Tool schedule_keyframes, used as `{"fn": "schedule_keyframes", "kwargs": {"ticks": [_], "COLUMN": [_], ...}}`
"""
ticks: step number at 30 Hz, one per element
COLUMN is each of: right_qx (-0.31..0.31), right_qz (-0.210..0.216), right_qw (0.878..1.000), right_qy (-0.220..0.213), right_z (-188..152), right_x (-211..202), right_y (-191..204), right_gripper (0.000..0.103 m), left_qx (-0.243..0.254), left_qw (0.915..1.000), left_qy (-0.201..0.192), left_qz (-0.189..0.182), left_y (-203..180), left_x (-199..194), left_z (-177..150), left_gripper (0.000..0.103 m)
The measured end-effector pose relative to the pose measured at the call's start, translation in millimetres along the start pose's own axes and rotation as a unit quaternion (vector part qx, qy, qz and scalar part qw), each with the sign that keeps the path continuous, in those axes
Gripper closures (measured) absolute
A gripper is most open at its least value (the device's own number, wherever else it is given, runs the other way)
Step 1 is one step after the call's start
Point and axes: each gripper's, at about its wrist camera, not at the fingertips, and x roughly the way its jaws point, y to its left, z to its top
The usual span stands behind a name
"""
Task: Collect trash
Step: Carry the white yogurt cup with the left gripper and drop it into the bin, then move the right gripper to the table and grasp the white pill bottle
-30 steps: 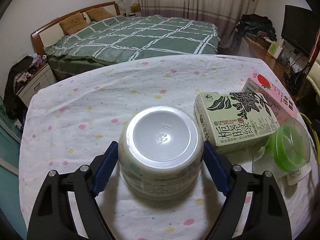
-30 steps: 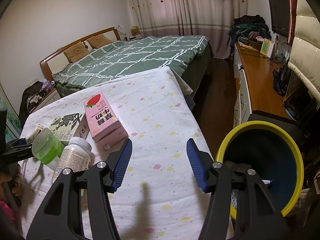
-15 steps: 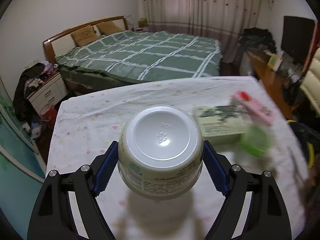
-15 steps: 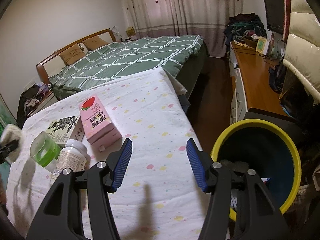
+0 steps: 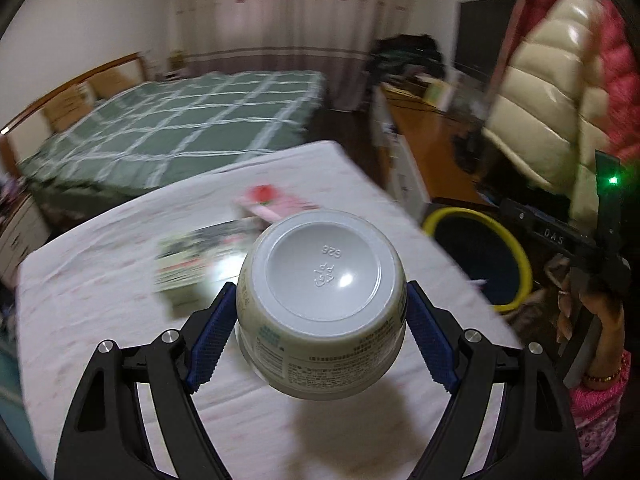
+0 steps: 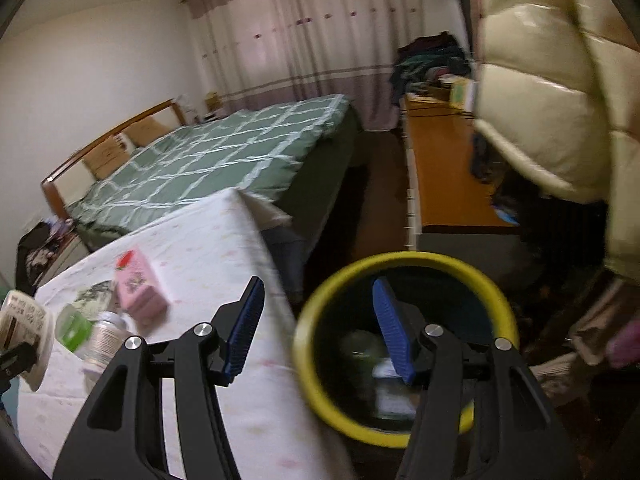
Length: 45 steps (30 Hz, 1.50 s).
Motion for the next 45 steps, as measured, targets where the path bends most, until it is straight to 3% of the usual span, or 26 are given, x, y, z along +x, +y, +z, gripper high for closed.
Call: {"fn": "schedule_keyframes", "kwargs": {"ticks": [5,13,22,26,33,38,45], "right_qx": [0.018,0.048,0.062,0.059,0.048,0.024,-0.032], "right_qz": [-0.046,-0.063,-0.078,-0.077,-0.058,-0.037,0.01], "right_qw": [0.999,0.997,0.995,0.995,0.997,0.999,0.999], "right_qy": [-0.008,0.001,0.003,0.007,0.008,0.008,0.008], "right_z": [-13.7,-31.7,-36.1,-37.2,-33.0,-27.5,-13.5], "right_x": [-26.8,-41.5,-49.9,-47.6,-39.5,-33.6,-23.1], "right_y": [-56.4,-109.3,-128.2,-123.6,-99.4,-63.0,16.0], "right_gripper": [0.049,0.049,0.049,0.048,0.048,0.048,0.048], "left_qx": [0.04,0.094,0.096,0.077,0.038,-0.011,-0.075], "left_qw": [0.998,0.9903,0.9896,0.9914,0.9967,0.9977,0.9861], "left_qy": [0.015,0.055,0.072,0.061,-0.013,-0.06,-0.116], "left_qz": [-0.047,-0.086,-0.08,-0.086,-0.071,-0.029,0.092], "left_y": [-72.5,-181.3,-226.0,-203.5,-127.4,-48.9,74.9], "left_x": [39.0,117.4,174.6,157.8,70.6,6.7,-66.3], "left_z": [20.1,49.6,62.1,62.3,51.9,24.4,-36.7], "left_gripper": [0.022,0.021,0.021,0.013,0.01,0.009,0.006]}}
